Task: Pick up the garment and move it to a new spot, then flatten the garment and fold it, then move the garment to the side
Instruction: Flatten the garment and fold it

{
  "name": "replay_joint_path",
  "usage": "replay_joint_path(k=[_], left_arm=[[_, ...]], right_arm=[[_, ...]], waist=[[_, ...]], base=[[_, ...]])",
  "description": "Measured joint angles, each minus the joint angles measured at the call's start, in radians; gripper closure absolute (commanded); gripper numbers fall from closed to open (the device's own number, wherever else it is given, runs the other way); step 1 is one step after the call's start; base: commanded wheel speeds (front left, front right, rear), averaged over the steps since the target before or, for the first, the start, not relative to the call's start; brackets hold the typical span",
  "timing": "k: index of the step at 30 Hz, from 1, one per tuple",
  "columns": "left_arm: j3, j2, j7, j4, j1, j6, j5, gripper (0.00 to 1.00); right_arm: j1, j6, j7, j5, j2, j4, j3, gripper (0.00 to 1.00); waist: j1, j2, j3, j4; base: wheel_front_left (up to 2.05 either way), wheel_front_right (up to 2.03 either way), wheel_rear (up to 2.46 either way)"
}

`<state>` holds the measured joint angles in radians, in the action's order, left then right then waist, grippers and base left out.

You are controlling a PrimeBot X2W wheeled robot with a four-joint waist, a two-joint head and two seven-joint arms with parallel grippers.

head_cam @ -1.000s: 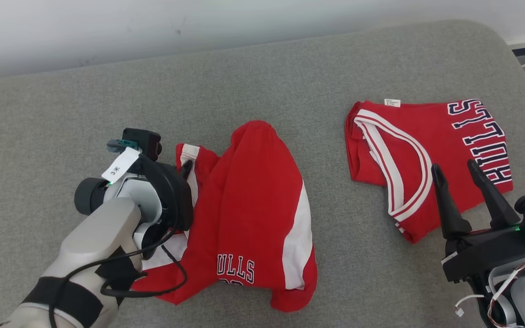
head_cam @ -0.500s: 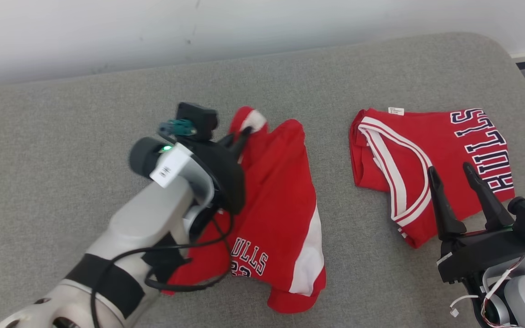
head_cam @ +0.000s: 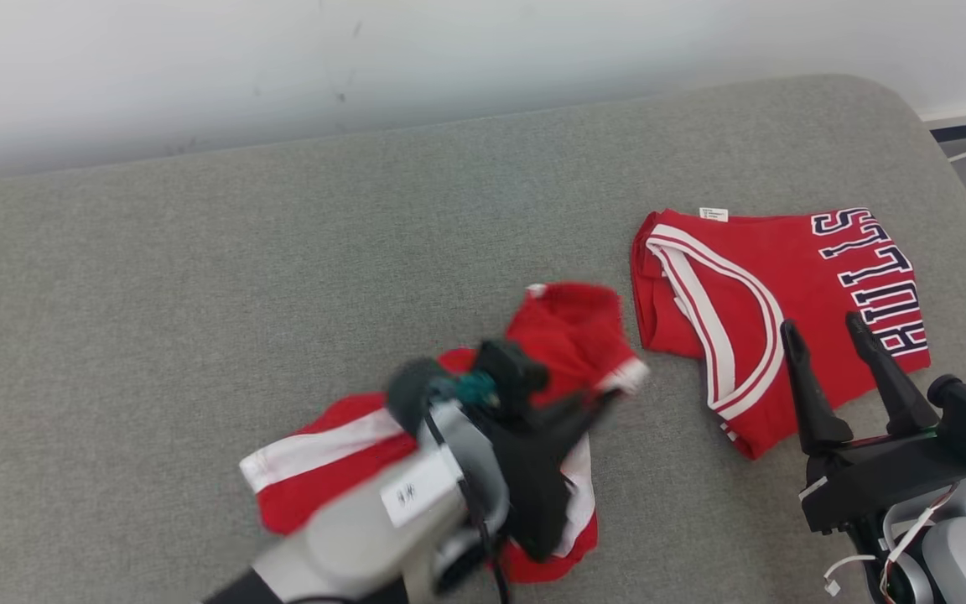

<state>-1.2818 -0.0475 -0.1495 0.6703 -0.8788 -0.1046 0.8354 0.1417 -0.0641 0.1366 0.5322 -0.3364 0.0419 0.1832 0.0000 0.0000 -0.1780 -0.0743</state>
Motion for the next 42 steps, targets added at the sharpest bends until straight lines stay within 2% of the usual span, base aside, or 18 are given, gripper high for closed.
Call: replay_joint_path(k=[4,7,8,19,26,31,35,42], left_arm=[[-0.012,0.003,0.014,-0.137,0.06,0.008,0.064,1.0],[-0.021,0.001,0.044,-0.156,0.084,0.018,0.071,1.0],[-0.02,-0.003,0.049,-0.17,0.093,0.034,0.081,0.0],[-0.016,-0.002,0.053,-0.182,0.051,0.08,0.114,0.0],[0.035,-0.004,0.021,-0.066,0.038,0.126,0.114,0.0],[0.039,-0.066,0.006,-0.037,0.067,0.176,0.107,0.0],[0.045,-0.126,-0.017,-0.022,0.12,0.194,0.107,0.0],[0.066,-0.163,-0.045,-0.023,0.176,0.212,0.107,0.0]], right_arm=[[0.002,0.003,0.0,0.0,0.002,0.001,0.005,0.0],[0.01,0.005,-0.001,0.0,0.003,0.004,0.011,0.0],[0.012,0.009,-0.001,0.0,0.003,0.004,0.011,0.0],[0.011,0.012,0.006,0.002,0.0,0.028,0.003,0.0],[-0.02,0.024,-0.019,0.018,-0.001,0.052,0.016,0.0],[-0.047,0.03,-0.04,0.029,-0.002,0.054,0.028,0.0],[-0.059,0.03,-0.04,0.031,-0.005,0.054,0.02,0.0],[-0.078,0.029,-0.049,0.04,-0.007,0.055,0.018,0.0]], waist=[[-0.0001,0.0,-0.002,-0.009],[0.0,0.0,-0.005,-0.015],[0.0,0.0,-0.008,-0.019],[0.0,0.0,0.001,0.005],[0.0,0.0,0.022,0.044],[0.0,-0.0001,0.035,0.074],[0.0,-0.0001,0.043,0.095],[0.0,0.0,0.06,0.127]], base=[[0.0,0.0,0.0],[0.0,0.0,0.0],[0.0,0.0,0.0],[0.0,0.0,0.0],[0.0,0.0,0.0],[0.0,0.0,0.0],[0.0,0.0,0.0],[0.0,0.0,0.0]])
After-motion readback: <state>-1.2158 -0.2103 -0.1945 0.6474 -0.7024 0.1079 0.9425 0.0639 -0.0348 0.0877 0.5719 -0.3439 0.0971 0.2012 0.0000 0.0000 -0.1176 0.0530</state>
